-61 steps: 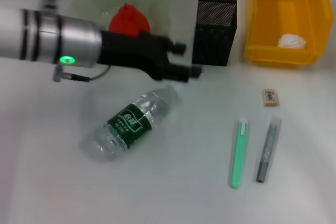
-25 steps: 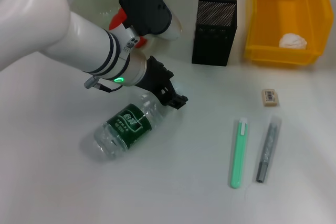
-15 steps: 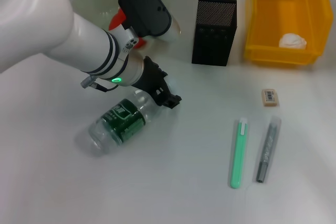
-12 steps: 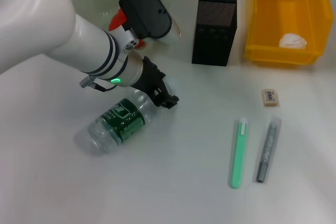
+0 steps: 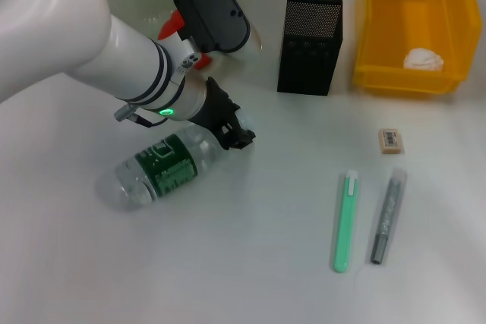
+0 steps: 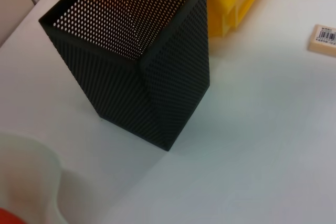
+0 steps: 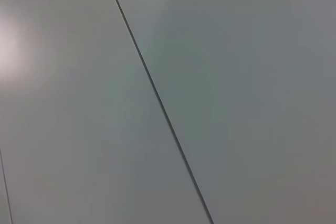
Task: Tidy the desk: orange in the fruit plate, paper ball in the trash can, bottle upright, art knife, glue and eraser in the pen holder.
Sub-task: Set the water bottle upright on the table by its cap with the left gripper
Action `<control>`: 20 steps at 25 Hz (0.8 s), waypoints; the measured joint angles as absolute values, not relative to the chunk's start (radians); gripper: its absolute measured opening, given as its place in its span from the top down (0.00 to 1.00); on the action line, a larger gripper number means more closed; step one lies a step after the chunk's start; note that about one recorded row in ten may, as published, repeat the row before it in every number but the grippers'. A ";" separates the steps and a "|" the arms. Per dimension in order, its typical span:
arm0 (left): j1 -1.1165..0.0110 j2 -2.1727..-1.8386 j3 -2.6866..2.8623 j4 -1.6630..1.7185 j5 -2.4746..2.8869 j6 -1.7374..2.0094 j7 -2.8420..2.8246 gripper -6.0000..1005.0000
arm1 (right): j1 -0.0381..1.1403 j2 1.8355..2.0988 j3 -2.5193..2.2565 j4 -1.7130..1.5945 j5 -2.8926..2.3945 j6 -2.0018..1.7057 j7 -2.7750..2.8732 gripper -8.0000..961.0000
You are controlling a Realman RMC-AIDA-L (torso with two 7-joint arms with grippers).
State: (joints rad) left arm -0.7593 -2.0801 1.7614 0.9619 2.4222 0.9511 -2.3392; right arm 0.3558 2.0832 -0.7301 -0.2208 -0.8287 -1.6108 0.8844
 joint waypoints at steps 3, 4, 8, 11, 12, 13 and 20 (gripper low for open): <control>-0.757 -2.080 1.761 0.962 2.434 0.945 -2.337 0.54 | 0.356 2.083 -0.730 -0.221 -0.828 -1.611 0.885 0.26; -0.757 -2.080 1.761 0.962 2.434 0.945 -2.337 0.54 | 0.357 2.083 -0.730 -0.221 -0.827 -1.611 0.885 0.26; -0.669 -2.075 1.715 1.055 2.410 0.906 -2.313 0.54 | 0.362 2.083 -0.729 -0.221 -0.820 -1.617 0.885 0.26; -0.586 -2.074 1.650 1.123 2.318 0.892 -2.216 0.54 | 0.365 2.083 -0.729 -0.221 -0.820 -1.622 0.886 0.26; -0.504 -2.073 1.569 1.158 2.157 0.888 -2.080 0.54 | 0.365 2.083 -0.729 -0.221 -0.820 -1.622 0.886 0.26; -0.460 -2.071 1.515 1.160 2.043 0.893 -1.991 0.54 | 0.366 2.083 -0.729 -0.221 -0.820 -1.622 0.887 0.26; -0.321 -2.069 1.368 1.108 1.653 0.972 -1.667 0.54 | 0.368 2.082 -0.729 -0.221 -0.820 -1.619 0.887 0.26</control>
